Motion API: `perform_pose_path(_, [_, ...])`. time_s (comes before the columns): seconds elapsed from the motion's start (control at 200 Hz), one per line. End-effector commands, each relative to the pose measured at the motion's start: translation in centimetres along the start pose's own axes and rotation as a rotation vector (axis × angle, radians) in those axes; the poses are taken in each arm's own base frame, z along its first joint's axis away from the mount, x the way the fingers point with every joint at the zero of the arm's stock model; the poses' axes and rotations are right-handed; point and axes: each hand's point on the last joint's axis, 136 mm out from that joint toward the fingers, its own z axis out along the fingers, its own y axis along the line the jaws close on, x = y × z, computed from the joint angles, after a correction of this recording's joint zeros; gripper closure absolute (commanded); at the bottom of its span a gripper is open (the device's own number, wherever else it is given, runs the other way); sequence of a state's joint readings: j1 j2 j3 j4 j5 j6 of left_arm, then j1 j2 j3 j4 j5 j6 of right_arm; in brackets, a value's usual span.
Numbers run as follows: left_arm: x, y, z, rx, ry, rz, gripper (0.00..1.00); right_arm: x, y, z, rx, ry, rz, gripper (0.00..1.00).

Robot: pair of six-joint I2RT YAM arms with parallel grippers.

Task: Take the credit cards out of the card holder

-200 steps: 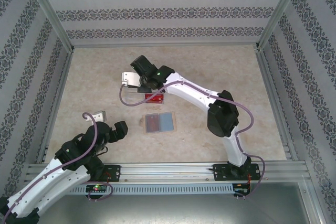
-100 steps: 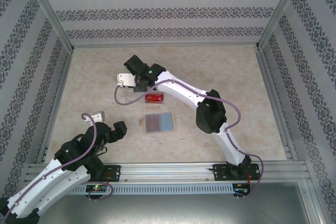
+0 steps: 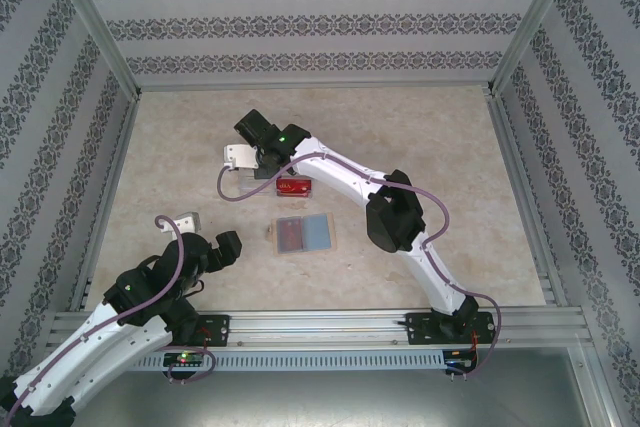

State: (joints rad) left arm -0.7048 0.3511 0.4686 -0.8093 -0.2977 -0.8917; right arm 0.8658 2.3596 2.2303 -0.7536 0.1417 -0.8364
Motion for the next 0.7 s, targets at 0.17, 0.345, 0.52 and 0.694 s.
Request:
perform_pose_path(0.17, [0.4, 1.2, 0.2, -0.046, 0.001, 0.004, 0.0, 0.8, -0.1, 0.8, -0.017, 0.023, 0.049, 0.99])
perform_pose_path(0.345, [0.4, 1.2, 0.2, -0.047, 0.002, 0.007, 0.0, 1.0, -0.7, 0.9, 0.005, 0.027, 0.063, 0.83])
perform_pose_path(0.52, [0.4, 1.2, 0.2, -0.045, 0.003, 0.007, 0.0, 0.9, -1.7, 0.7, 0.052, 0.031, 0.087, 0.78])
perform_pose_path(0.694, [0.5, 1.2, 0.2, -0.043, 0.004, 0.007, 0.0, 1.0, -2.5, 1.0, 0.092, 0.041, 0.105, 0.71])
